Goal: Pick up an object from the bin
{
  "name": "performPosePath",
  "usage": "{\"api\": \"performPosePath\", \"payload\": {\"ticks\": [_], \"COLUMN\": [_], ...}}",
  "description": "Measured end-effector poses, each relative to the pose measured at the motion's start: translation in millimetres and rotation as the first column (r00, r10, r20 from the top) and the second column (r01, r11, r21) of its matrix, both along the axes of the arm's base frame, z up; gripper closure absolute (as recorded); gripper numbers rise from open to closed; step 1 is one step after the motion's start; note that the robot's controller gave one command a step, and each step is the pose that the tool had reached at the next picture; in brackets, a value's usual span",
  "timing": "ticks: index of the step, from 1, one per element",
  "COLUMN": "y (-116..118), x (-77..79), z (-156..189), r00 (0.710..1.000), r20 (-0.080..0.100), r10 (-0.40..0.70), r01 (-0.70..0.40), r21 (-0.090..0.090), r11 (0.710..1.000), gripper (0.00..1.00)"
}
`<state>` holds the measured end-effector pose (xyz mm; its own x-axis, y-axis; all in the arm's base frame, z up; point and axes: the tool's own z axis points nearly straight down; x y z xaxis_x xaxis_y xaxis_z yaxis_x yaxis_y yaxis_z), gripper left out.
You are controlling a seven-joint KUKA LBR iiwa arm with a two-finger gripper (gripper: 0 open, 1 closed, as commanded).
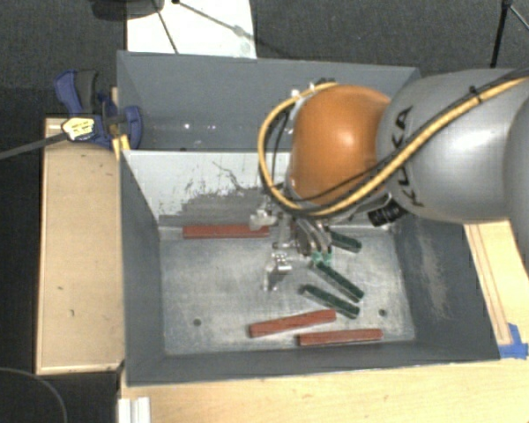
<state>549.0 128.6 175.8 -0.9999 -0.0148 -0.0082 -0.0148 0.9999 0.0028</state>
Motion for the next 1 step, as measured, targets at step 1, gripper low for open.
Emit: {"api": "performPosePath", "payload": {"ticks": [1], "y": [-0.9], "x": [-6.2], "z": [-67.0], "r00": [0.999], "r20": [-0.002], "r10": [0.055], "r01": [-0.055], "r21": [-0.002], "r11": [0.999], "gripper": [0.0]}}
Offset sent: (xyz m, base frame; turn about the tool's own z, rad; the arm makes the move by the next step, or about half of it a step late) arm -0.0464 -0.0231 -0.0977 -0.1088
